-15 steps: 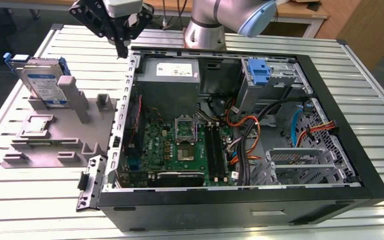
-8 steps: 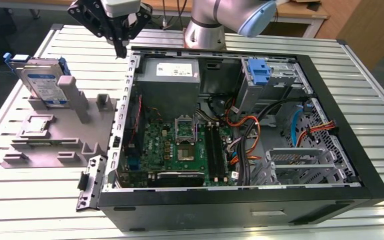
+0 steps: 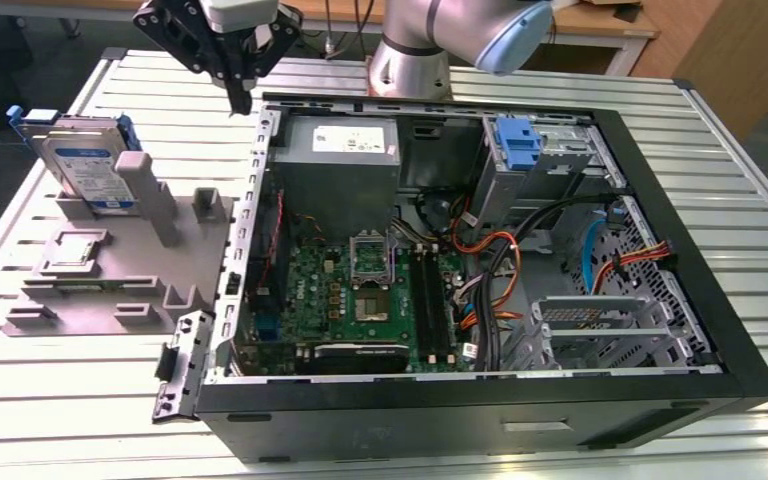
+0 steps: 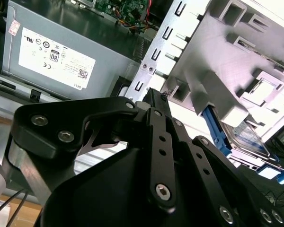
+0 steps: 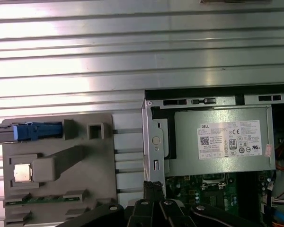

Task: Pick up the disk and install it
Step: 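Reach for the disk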

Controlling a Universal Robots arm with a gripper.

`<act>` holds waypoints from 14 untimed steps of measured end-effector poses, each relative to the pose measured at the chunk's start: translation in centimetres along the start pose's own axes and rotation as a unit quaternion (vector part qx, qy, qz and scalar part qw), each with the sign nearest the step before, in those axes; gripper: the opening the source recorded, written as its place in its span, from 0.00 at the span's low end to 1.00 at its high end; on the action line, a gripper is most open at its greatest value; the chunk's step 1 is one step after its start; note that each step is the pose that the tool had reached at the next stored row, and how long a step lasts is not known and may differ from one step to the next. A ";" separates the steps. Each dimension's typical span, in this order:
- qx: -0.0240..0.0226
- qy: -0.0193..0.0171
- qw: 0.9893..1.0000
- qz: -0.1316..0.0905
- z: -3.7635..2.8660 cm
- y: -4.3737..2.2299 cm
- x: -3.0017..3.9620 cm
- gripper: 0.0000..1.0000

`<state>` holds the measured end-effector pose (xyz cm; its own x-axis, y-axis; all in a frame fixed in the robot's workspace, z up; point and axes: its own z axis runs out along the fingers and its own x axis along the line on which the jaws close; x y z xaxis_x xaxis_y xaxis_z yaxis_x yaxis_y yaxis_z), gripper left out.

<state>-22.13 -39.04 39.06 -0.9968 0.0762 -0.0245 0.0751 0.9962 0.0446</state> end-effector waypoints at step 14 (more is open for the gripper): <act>0.000 0.000 1.000 0.000 0.00 0.10 0.02 0.10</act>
<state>-22.15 -38.94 39.07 -0.9968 0.0762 -0.0244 0.0751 0.9962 0.0445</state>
